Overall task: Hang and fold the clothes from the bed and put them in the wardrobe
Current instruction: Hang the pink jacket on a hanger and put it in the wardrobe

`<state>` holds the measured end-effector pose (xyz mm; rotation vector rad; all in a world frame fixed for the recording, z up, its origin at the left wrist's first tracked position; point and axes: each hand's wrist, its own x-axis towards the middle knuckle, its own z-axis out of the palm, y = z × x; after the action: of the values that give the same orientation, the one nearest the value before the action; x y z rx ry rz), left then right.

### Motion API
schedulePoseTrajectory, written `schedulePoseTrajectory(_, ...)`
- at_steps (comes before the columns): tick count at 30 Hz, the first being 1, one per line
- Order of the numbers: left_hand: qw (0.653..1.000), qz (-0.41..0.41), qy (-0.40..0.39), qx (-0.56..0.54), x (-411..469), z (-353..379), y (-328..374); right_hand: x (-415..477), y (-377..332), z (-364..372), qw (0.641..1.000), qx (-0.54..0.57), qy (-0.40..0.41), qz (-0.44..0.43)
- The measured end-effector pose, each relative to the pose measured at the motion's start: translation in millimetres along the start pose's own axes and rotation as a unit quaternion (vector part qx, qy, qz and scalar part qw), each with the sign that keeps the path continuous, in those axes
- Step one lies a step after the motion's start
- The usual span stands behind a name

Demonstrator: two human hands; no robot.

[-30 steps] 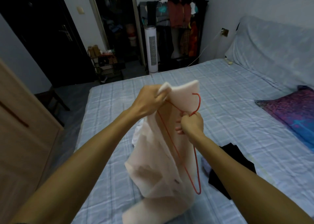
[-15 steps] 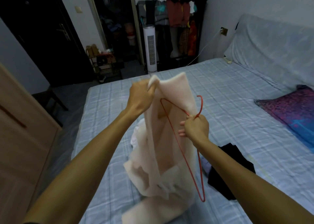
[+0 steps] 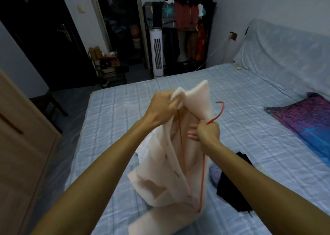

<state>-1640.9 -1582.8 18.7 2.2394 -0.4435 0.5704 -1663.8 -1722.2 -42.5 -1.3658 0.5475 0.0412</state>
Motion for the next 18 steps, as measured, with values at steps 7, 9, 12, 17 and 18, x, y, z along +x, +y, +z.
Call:
schedulePoseTrajectory(7, 0.945, 0.014, -0.321, 0.058, -15.4, -13.5, -27.0, -4.7, -3.3, -11.6, 0.992, -0.032, -0.016, -0.125)
schedulePoseTrajectory(9, 0.925, 0.034, -0.353, 0.135, -15.0, -6.5, -27.9, -5.1, -6.5, -11.2, 0.987, -0.040, -0.027, -0.156)
schedulePoseTrajectory(12, 0.941, 0.033, -0.297, 0.162, -6.1, 6.7, -24.5, -2.2, -17.3, -15.3, 0.978, -0.057, -0.037, -0.199)
schedulePoseTrajectory(17, 0.955, 0.050, -0.207, 0.209, 33.6, 27.5, -11.2, 3.7, -41.3, -26.0, 0.957, -0.122, -0.061, -0.256)
schedulePoseTrajectory(18, 0.946, 0.080, -0.184, 0.254, 43.6, 29.7, -5.7, 4.0, -45.1, -27.8, 0.950, -0.143, -0.063, -0.269)
